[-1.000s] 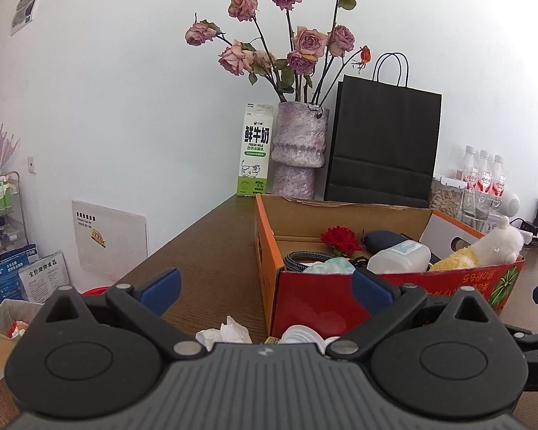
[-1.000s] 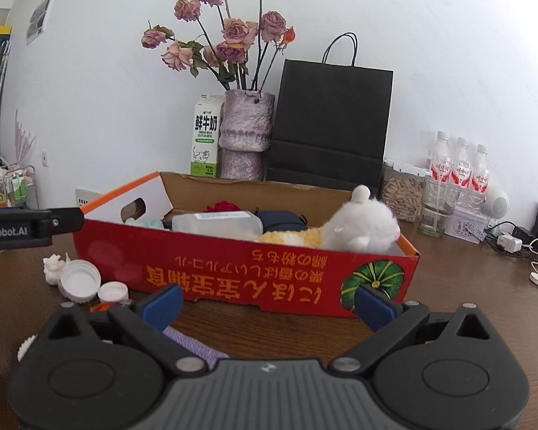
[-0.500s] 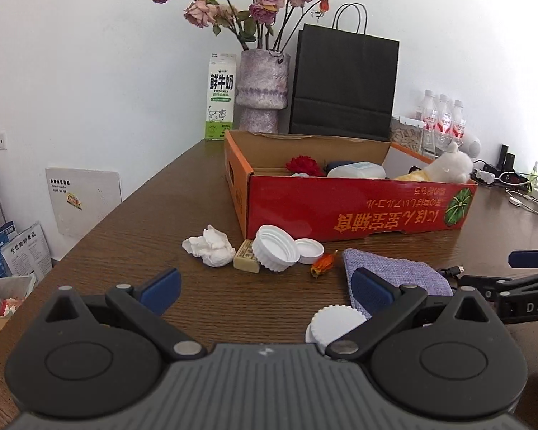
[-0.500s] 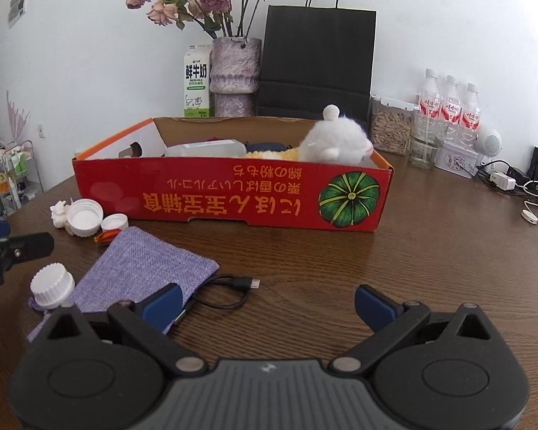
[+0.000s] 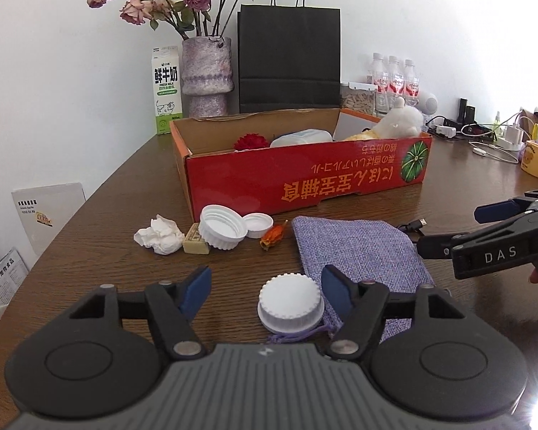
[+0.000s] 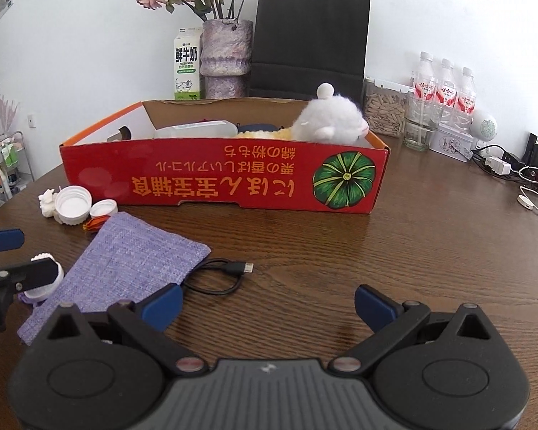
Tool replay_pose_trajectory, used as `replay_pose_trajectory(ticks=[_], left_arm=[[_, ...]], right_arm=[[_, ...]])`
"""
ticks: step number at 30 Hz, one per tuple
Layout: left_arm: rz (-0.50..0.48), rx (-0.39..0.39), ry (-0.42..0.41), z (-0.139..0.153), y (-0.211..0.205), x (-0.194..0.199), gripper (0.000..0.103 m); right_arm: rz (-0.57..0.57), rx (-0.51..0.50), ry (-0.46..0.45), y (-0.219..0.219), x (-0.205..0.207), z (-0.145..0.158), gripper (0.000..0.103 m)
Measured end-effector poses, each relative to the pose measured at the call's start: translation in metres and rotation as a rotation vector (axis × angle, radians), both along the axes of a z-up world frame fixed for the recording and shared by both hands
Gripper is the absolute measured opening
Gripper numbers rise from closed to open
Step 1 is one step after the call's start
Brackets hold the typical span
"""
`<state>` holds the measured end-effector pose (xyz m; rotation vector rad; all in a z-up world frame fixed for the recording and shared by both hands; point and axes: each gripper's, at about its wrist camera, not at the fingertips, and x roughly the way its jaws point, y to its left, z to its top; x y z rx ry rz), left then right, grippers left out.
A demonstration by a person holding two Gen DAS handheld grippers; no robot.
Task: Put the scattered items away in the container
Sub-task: 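Close the left gripper on the white round cap while the right grasps the purple pouch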
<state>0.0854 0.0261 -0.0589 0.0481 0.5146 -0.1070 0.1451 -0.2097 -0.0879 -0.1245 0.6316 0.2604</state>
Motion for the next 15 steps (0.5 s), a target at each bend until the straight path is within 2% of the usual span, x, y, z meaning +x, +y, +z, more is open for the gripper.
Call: replay_pose_trajectory(ticks=[2,3,4,9,15], left_arm=[[-0.012,-0.001,0.009,-0.0011,0.0003,0.0006,0.062],[-0.019,0.001,0.020,-0.0020,-0.0005,0.0014,0.054],[-0.026,0.004,0.028,-0.0030,-0.0013,0.0023,0.038],[-0.012,0.006,-0.011,-0.0031,-0.0028,-0.0022,0.037],[0.049,-0.045,-0.036,0.0008,0.0060,-0.0059,0.037]], right_arm=[[0.001,0.001,0.002,0.0000,0.0003,-0.0002,0.102],[0.001,0.000,0.003,0.0002,0.0005,-0.0003,0.102],[0.001,0.000,0.004,0.0002,0.0007,-0.0003,0.102],[0.001,-0.001,0.004,0.0000,0.0007,-0.0004,0.102],[-0.005,0.000,-0.029,0.0002,-0.0054,0.0021,0.102]])
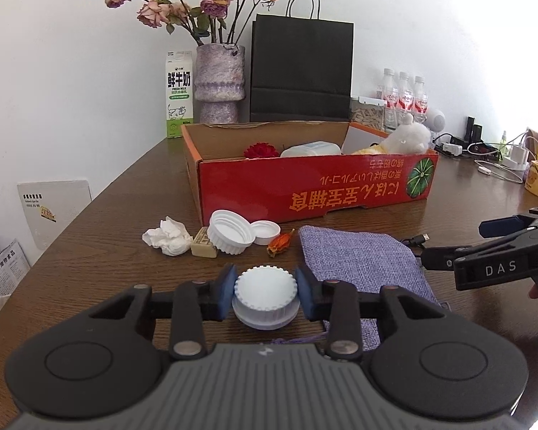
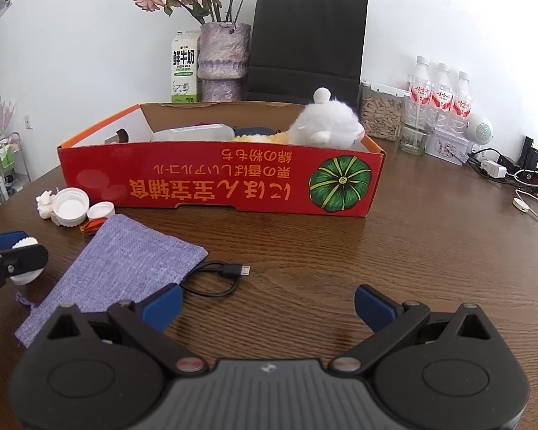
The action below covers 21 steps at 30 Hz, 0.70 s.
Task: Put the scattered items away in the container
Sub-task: 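Close the left gripper on the white round cap while the right grasps the purple pouch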
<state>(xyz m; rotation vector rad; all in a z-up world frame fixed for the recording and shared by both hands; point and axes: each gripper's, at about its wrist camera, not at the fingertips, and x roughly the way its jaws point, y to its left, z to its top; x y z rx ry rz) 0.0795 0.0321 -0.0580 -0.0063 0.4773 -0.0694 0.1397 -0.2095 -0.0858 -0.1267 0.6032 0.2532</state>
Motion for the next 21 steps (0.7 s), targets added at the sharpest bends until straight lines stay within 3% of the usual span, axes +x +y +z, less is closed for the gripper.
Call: replay_pose_trajectory(ticks=[5,13,21], left_arm=[[0.026,0.011,-0.035,0.009,0.004,-0.007,0.037],[0.085,0.025,-0.058,0.019,0.018,-0.017,0.037],[0.114,0.000,-0.048,0.016,0.032,-0.025,0.037]], right_arm=[[0.057,0.001,-0.023,0.012,-0.015,0.002,0.102],[0.186,0.032,0.021,0.052,-0.037,0.011,0.102],[0.177,0.024,0.078,0.078,-0.035,0.005,0.102]])
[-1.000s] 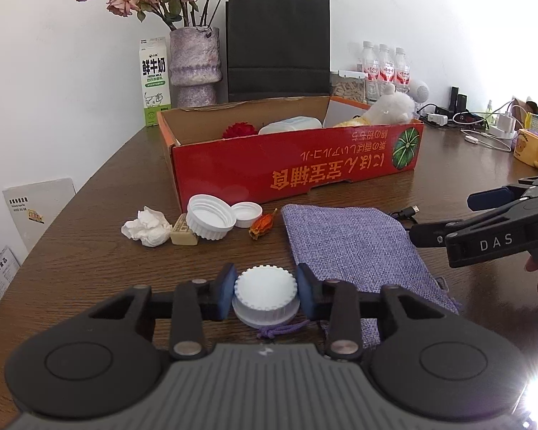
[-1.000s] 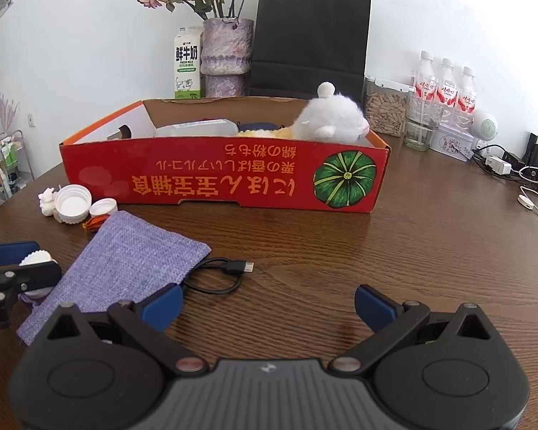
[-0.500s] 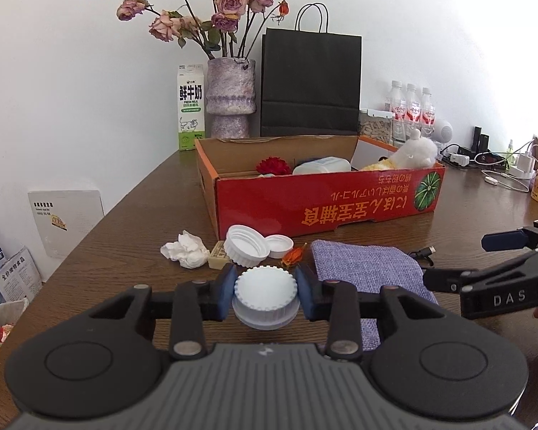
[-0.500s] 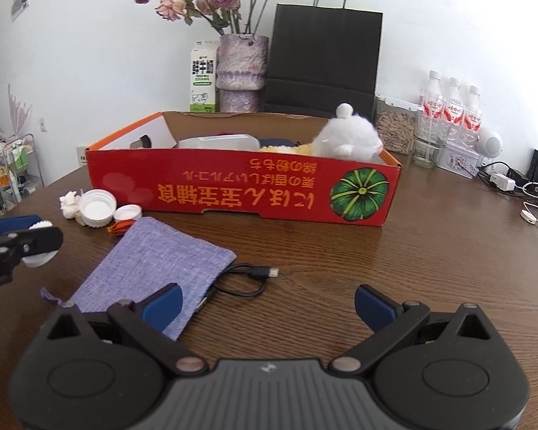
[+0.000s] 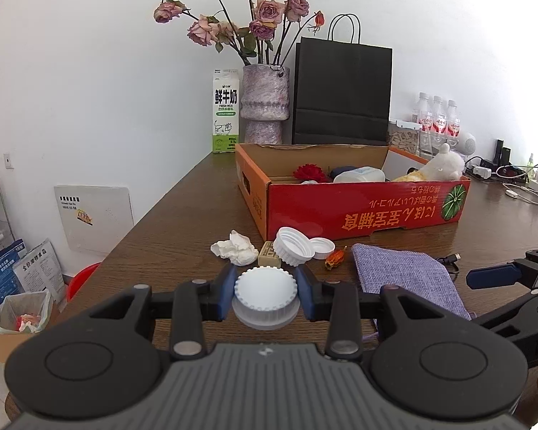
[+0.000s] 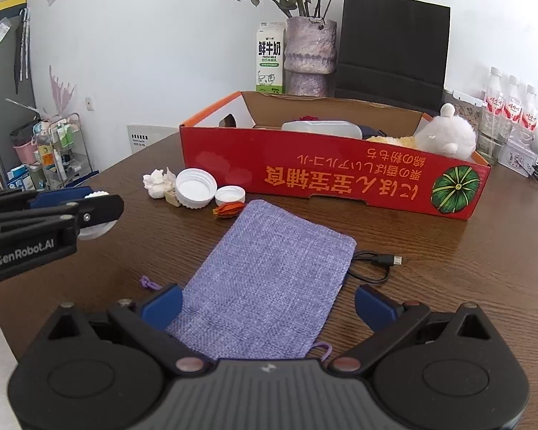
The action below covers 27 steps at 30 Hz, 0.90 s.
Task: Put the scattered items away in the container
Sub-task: 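Close the left gripper on the white round cap while the right grasps the purple pouch, then carry the cap and pouch over the box and open both grippers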
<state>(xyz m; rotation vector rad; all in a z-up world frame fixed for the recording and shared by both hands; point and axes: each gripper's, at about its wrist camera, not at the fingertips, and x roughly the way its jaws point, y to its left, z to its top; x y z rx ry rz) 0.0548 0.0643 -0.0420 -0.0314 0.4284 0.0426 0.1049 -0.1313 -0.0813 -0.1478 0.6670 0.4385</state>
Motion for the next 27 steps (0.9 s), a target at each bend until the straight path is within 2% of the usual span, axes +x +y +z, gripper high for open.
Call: replay_pose_trajectory(ticks=[7,11,12,17,19,22,27], left_arm=[[0.008,-0.015,0.007,-0.004,0.004,-0.002,0.037],[0.012,-0.021,0.011,-0.005,0.006,-0.002,0.037],[0.012,-0.021,0.011,-0.005,0.006,-0.003,0.037],[0.011,-0.020,0.013,-0.005,0.006,-0.003,0.037],[0.010,-0.020,0.012,-0.006,0.006,-0.003,0.037],[0.008,-0.019,0.012,-0.005,0.005,-0.003,0.037],[0.000,-0.015,0.005,-0.003,0.001,-0.003,0.037]], right_arm=[[0.011,0.004,0.035,0.007,0.005,-0.007,0.103],[0.026,0.002,0.016,0.008,0.001,-0.010,0.103],[0.029,0.008,0.011,0.008,0.000,-0.009,0.098],[0.028,0.029,-0.015,0.001,-0.005,-0.004,0.056],[0.026,0.037,-0.018,-0.002,-0.006,-0.003,0.027],[0.042,0.058,-0.017,-0.008,-0.009,-0.002,0.015],[0.047,0.090,-0.058,-0.016,-0.016,0.002,0.014]])
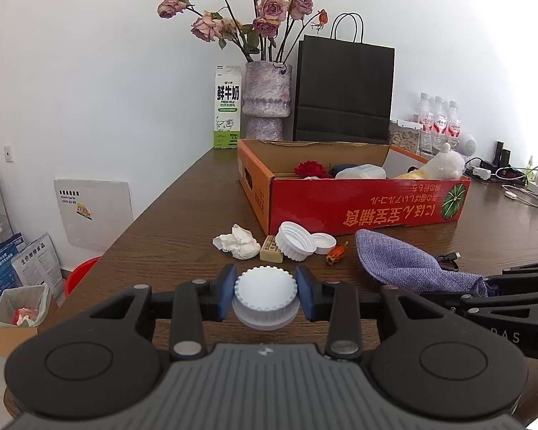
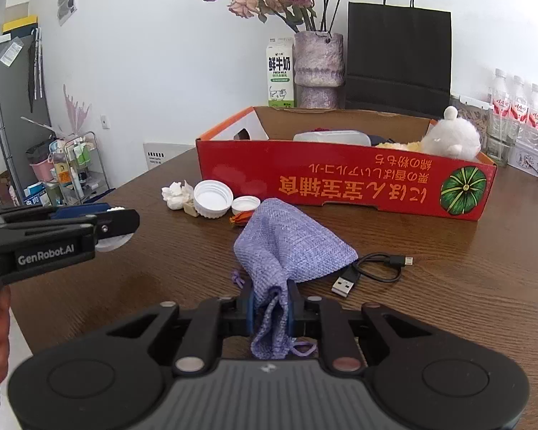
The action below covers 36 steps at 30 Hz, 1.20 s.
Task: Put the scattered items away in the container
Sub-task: 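Carry the cap and pouch over the box and open both grippers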
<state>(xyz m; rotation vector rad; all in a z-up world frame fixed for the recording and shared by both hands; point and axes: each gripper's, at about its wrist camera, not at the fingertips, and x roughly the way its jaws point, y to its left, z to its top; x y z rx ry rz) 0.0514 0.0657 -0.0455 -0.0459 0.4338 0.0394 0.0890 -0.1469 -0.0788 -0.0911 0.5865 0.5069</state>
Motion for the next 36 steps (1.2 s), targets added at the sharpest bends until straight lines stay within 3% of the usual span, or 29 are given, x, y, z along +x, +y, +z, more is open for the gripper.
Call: replay_pose_trajectory(ticks=[9,18,26,36], left_arm=[[-0.017,-0.004,-0.045,0.015,-0.007,0.003,0.037],[-0.065,0.010,-0.171,0.055,-0.026,0.025,0.037],[-0.064,-0.018,-0.214,0.077,-0.043,0.075,0.037],[0.073,-0.065,-0.173,0.079,-0.050,0.176,0.037]], right_arm=[[-0.014,0.029,-0.100,-0.011,-0.001,0.021,0.014],[-0.047,0.076,-0.238,-0.019,0.028,0.059,0.014],[-0.089,0.085,-0.312,-0.016,0.081,0.078,0.014],[-0.150,0.102,-0.321,-0.005,0.161,0.071,0.014]])
